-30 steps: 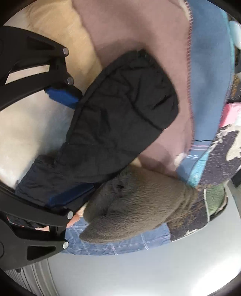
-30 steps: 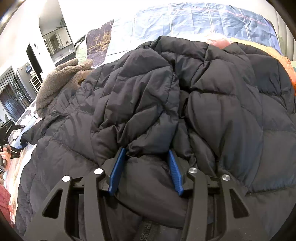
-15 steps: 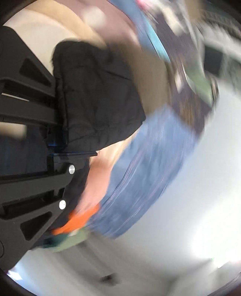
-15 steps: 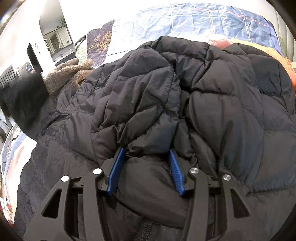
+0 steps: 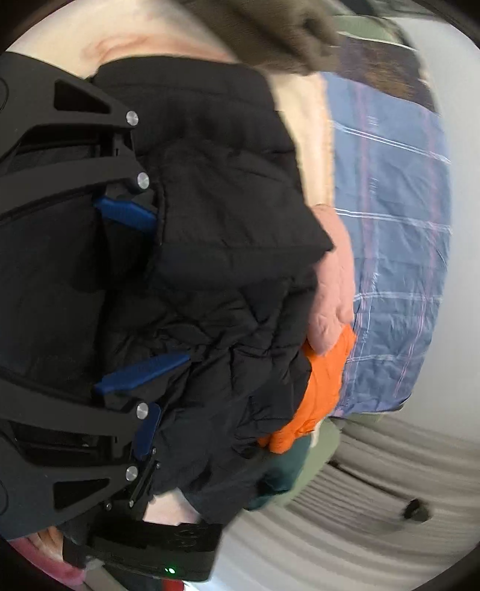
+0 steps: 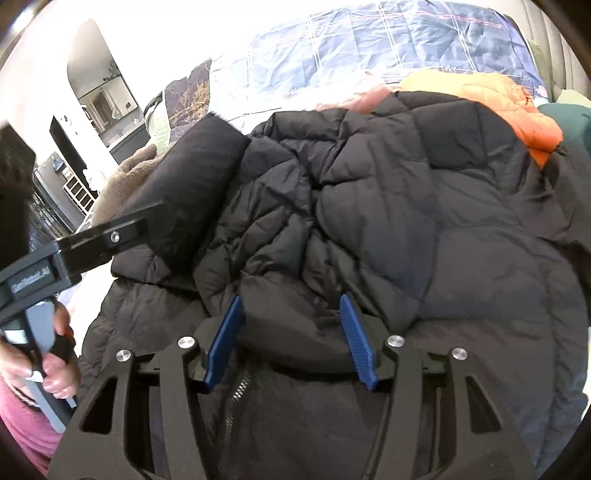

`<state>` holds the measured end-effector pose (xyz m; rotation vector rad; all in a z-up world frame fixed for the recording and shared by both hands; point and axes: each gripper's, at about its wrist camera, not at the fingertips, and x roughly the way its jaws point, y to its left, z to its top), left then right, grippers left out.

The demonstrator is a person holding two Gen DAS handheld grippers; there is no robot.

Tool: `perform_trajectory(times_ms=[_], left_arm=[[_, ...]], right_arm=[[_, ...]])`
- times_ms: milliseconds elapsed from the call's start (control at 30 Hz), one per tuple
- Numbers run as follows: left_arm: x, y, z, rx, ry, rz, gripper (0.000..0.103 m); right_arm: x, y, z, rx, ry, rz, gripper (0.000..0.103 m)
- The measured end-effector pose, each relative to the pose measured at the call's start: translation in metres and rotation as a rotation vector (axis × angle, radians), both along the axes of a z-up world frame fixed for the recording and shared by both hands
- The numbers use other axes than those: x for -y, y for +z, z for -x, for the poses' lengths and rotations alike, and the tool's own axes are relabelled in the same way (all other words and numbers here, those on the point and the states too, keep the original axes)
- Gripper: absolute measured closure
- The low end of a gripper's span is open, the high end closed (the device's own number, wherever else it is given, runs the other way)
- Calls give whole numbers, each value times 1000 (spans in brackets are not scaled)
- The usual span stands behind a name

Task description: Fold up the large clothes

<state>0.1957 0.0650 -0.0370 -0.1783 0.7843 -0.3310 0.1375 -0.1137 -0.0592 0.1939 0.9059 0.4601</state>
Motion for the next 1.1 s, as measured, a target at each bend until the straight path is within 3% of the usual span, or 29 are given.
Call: perform_trajectory(times_ms=[133,200,333,433,467,500,533,567,633,667,733,800,867,900,933,1100], left_arm=[[-25,-8,4,-24,56,71,39],[-37,-6,6,-17,86,91,39],[-52,0,3,1,115,116,39],[-56,7,-2,14,134,140,41],[-55,11,-5,23,142,155,47],[-57,14,-5,32,150,164,65],[-56,18,-7,46,156,175,76],[-55,24,-7,69,161,182,92],[-46,41,-2,136,152,175,94],[-35,52,3,189,111,153,94],[-14,64,11,238,24,108,94],[14,68,17,269,-44,38,86],[36,63,21,278,-94,-10,50],[48,58,24,277,-129,-29,41],[61,50,25,264,-174,-56,36],[91,13,24,124,-297,-136,35]], right_arm=[[-15,-21,-5,-60,73,79,46],[-28,-21,3,-19,108,151,46],[-29,6,8,18,159,110,47],[-11,39,-4,114,55,76,47],[-6,42,-10,119,19,64,47],[0,40,-22,108,-23,46,48],[5,33,-31,78,-54,36,50],[5,12,-45,-10,-64,44,50],[-9,-32,-56,-161,9,75,50],[-10,-31,-47,-100,11,88,50],[-3,-18,-39,-80,17,70,50],[14,0,-35,-69,-25,4,50],[42,22,-31,-29,-98,-29,50],[55,30,-30,-17,-124,-41,50],[66,36,-25,-11,-142,-53,50],[98,54,-3,12,-194,-38,48]])
